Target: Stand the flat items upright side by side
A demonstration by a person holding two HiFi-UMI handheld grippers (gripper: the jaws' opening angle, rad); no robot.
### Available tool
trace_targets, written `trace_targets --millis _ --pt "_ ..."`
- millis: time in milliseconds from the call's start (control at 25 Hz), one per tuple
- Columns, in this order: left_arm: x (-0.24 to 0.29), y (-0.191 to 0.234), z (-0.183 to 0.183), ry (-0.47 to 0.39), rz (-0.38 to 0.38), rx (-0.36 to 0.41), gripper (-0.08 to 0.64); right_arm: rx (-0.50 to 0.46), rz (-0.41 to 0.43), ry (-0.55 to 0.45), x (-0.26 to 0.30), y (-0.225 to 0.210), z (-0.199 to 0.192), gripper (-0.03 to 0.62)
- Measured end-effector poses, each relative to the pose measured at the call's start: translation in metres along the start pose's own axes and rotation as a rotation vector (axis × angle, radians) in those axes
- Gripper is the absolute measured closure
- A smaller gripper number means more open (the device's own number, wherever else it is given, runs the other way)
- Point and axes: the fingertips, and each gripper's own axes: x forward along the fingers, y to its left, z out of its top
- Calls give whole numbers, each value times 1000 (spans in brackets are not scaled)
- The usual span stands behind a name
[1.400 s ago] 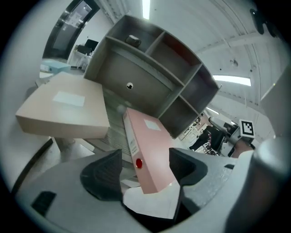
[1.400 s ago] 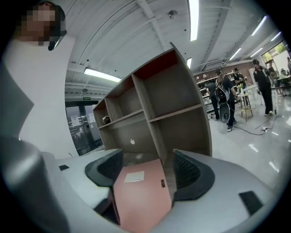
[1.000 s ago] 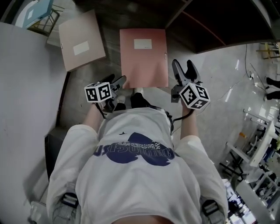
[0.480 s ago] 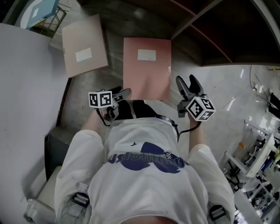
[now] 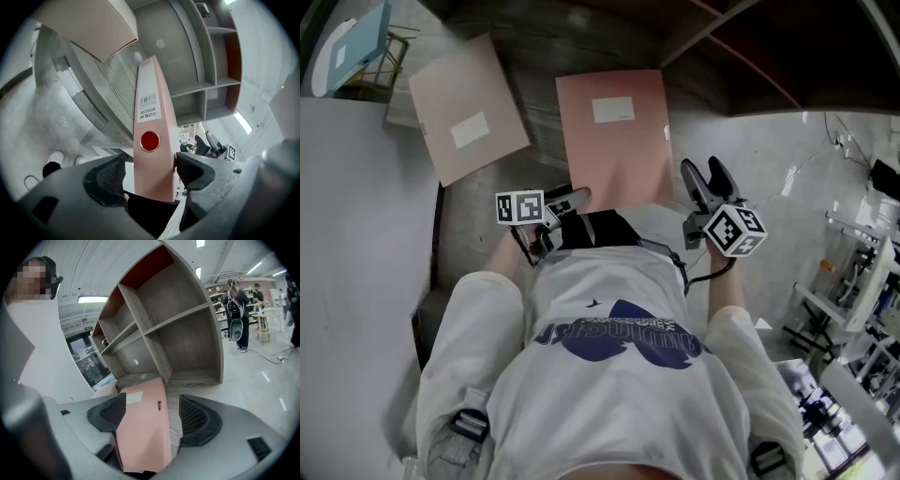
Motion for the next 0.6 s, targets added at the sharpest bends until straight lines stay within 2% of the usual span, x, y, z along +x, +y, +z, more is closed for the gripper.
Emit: trace_targets --millis 440,600 --pt "7 -6 -1 124 -149 -37 230 93 -91 -26 -24 -1 -17 261" --pt "7 -8 -1 158 -162 -17 254 90 -62 22 -21 0 -29 256"
